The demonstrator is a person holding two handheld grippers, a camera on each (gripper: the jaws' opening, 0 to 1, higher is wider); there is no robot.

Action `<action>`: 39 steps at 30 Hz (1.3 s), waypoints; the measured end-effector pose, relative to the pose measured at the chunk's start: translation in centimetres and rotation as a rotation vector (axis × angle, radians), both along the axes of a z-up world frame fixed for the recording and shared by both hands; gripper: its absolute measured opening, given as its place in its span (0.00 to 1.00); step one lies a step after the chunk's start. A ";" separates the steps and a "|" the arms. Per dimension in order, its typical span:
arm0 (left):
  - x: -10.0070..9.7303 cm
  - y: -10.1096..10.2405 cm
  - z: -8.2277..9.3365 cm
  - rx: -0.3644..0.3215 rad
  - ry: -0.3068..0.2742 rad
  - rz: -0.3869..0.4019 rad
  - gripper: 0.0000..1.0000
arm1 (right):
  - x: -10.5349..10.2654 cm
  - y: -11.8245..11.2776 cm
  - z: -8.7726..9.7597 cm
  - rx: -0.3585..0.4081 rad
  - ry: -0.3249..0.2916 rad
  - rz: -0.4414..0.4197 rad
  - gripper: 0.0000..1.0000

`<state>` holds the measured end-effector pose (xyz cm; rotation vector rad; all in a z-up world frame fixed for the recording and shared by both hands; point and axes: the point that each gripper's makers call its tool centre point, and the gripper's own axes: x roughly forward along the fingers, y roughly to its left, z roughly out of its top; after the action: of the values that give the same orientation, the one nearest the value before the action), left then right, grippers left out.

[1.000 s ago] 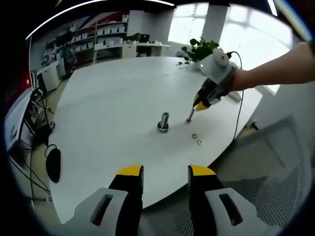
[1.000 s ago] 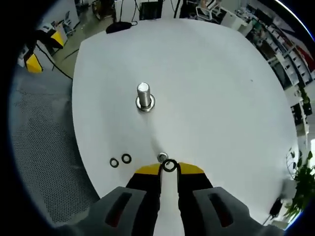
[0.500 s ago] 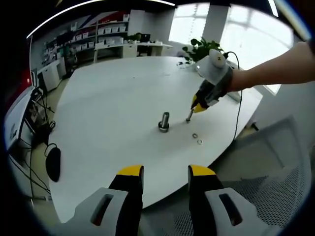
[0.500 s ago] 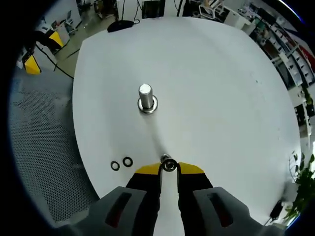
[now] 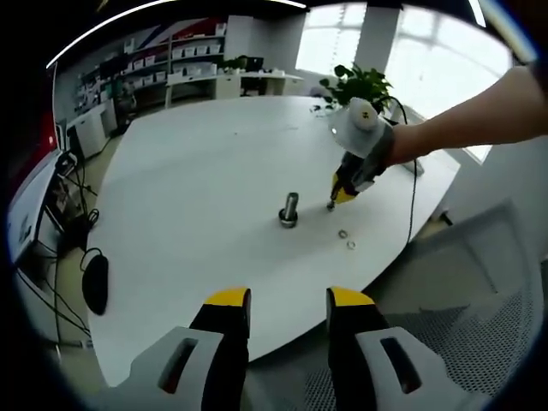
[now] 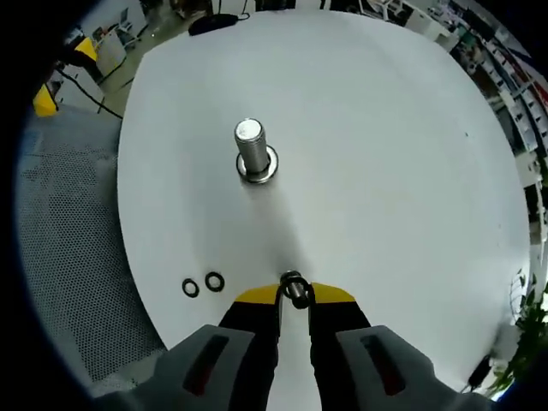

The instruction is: Place the washer onto the threaded stud by aligning its center hole with the stud, sliding it down to the base, and recovering from edge contact or off-axis alignment until the washer reaches the visible bottom stop.

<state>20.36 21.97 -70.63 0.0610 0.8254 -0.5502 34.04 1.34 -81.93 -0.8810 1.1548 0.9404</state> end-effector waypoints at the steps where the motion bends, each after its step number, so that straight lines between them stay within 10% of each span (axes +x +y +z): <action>1: 0.0 0.0 0.0 0.000 0.000 0.000 0.33 | 0.1 -0.1 -0.2 -0.004 0.002 0.001 0.14; 39: -0.2 -0.2 -0.3 0.024 0.009 -0.029 0.32 | -2.1 -3.1 -0.5 0.003 0.051 -0.149 0.20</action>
<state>20.15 21.79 -70.91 0.0925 0.8409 -0.5682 31.94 -1.76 -82.41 -0.7618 1.2445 0.8465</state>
